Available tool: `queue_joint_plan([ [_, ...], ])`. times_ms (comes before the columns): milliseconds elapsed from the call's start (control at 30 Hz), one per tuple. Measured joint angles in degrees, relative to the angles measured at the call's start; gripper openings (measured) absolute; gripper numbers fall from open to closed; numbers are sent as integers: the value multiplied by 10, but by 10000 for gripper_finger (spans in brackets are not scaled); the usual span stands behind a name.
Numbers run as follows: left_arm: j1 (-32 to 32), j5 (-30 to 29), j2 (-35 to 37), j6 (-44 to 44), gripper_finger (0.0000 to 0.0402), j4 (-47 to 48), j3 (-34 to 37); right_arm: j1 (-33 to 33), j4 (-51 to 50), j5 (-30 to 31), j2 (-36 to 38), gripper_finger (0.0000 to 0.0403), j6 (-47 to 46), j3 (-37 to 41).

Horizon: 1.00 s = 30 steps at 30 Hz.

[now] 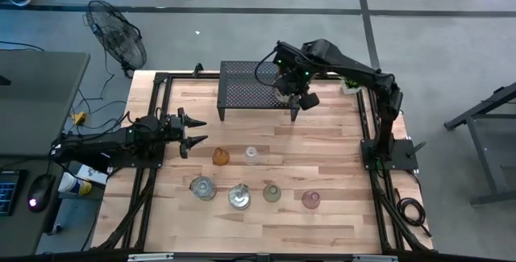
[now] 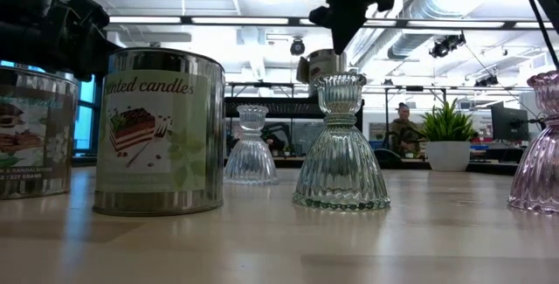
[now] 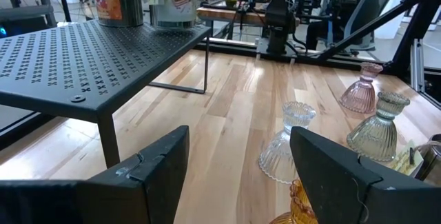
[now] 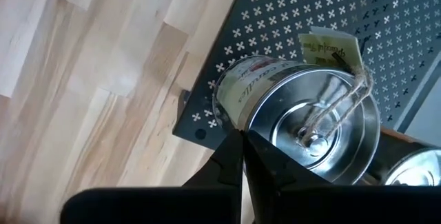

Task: Pick & Place candle stick holders
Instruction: Put the top green scented candle on the shelf aligned with the other scented candle

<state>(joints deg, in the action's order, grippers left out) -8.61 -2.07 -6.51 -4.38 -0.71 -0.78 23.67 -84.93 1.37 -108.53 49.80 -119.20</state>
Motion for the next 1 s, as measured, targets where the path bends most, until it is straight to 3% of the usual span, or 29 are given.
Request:
queue_joint_plan([
  [1000,0,0,0,0,248,0,0,16,-6,17,-5,0,-17,0],
])
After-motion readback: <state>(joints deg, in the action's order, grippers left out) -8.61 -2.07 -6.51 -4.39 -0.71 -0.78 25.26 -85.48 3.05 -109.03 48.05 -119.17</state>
